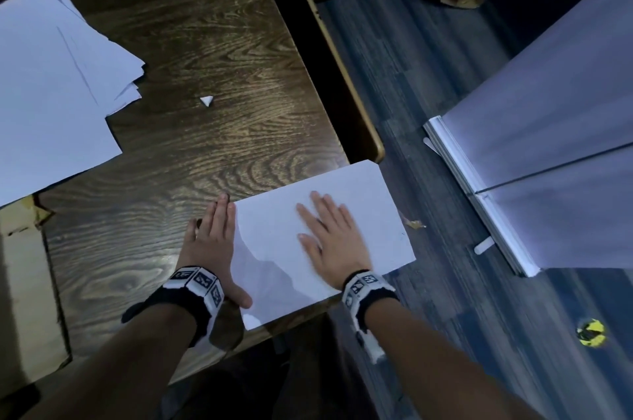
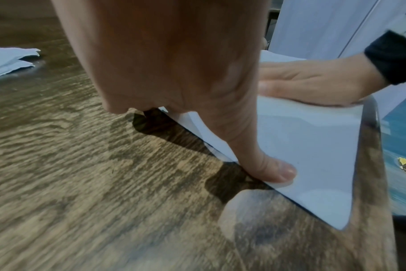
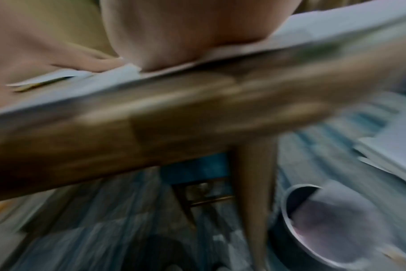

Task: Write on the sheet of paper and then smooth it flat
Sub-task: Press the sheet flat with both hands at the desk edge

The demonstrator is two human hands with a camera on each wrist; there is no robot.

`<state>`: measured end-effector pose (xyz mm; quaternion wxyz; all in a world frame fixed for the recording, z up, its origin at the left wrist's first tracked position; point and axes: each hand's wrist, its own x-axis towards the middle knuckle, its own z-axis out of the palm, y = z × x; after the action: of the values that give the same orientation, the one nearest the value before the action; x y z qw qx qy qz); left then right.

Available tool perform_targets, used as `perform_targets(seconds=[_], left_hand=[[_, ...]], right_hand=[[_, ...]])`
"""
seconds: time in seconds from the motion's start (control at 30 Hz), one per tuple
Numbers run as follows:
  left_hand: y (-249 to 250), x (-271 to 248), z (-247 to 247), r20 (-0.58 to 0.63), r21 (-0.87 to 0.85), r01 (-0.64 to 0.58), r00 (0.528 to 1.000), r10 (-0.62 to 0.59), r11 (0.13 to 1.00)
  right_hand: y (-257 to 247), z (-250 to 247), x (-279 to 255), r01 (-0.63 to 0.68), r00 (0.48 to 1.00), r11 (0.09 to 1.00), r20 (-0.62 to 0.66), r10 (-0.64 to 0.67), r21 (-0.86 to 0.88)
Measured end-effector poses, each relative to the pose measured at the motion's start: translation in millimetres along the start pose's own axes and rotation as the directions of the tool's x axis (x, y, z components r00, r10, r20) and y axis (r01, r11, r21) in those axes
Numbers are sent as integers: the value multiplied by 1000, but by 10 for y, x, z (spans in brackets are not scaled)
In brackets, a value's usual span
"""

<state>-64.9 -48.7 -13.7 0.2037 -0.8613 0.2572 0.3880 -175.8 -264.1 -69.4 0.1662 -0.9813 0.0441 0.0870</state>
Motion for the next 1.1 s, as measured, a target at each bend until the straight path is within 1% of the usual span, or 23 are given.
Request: perform_targets(seconds=[0.07,0.13,0.17,0.2,0.23,0.27,0.33,0.37,0.4,0.43,0.5,0.53,0.6,0.63,0.7,0.73,0.77,0.8,0.83,0.9,0.93,1.0,1.1], left_hand=[[-10,0,4,2,-15,-6,1000,6,1000],[-5,-1,2,3,-14,-4,1000,4,1000],[2,-3,-3,4,-13,-1,1000,1,1000],[11,-3,-13,4,-8,0,1000,0,1000],[19,-6,-23,2,-1,3,1000,-3,1000],[25,-9,-33,3,4,5,1000,-5,1000],[40,-17,-49,13,-9,-9,1000,9,1000],[46,-15,-56,17,-20,-26,999,27,999],[51,-13,-65,21,-28,-43,999,43,999],[56,-13,-70,27,-30,-53,998,54,998],[73,-19,-79,36,-20,-54,998,55,998],[80,-20,-86,34,-13,-52,998,53,999],[94,-22,-97,39,-3,-46,998,47,999],[101,-20,-102,42,2,-41,998,41,999],[124,-22,-124,47,13,-26,999,26,1000],[141,-19,-142,46,20,-19,999,18,1000],[157,-16,-158,48,29,-11,999,10,1000],[173,-18,-171,52,37,-4,999,2,999],[194,-19,-187,59,41,4,998,-6,999],[239,-15,-211,62,45,18,998,-21,999],[256,-7,-220,59,47,22,998,-25,999],[287,2,-252,60,51,28,998,-31,998],[312,-7,-269,68,87,38,997,-44,995]], right_hand=[[456,-100,-179,-209,976,977,-56,212,50],[838,-217,-363,-461,880,883,-80,468,91],[949,-266,-414,-549,824,828,-93,559,109],[989,-309,-422,-586,794,801,-110,598,125],[952,-333,-389,-568,805,813,-122,581,128],[843,-348,-325,-491,854,862,-126,505,122],[491,-304,-188,-209,966,968,-124,226,140],[288,-227,-146,-68,992,987,-93,82,145],[117,-140,-128,39,999,992,-34,-36,117],[16,-62,-133,100,995,992,20,-102,70],[85,-14,-155,92,995,996,28,-92,5],[211,-41,-172,30,1000,1000,5,-30,9],[564,-112,-261,-184,982,980,-25,186,74],[764,-150,-330,-325,943,940,-35,330,104],[1093,-233,-485,-591,798,792,-35,602,152],[1187,-278,-531,-662,733,727,-41,679,184],[1220,-305,-545,-675,716,709,-51,696,202],[1187,-322,-527,-638,749,744,-62,659,197],[1092,-328,-480,-559,813,810,-74,577,176],[739,-290,-334,-318,940,936,-77,332,154],[509,-245,-256,-201,976,967,-53,211,155],[105,-127,-119,-30,999,992,20,28,125],[57,-82,65,40,998,998,45,-42,43]])
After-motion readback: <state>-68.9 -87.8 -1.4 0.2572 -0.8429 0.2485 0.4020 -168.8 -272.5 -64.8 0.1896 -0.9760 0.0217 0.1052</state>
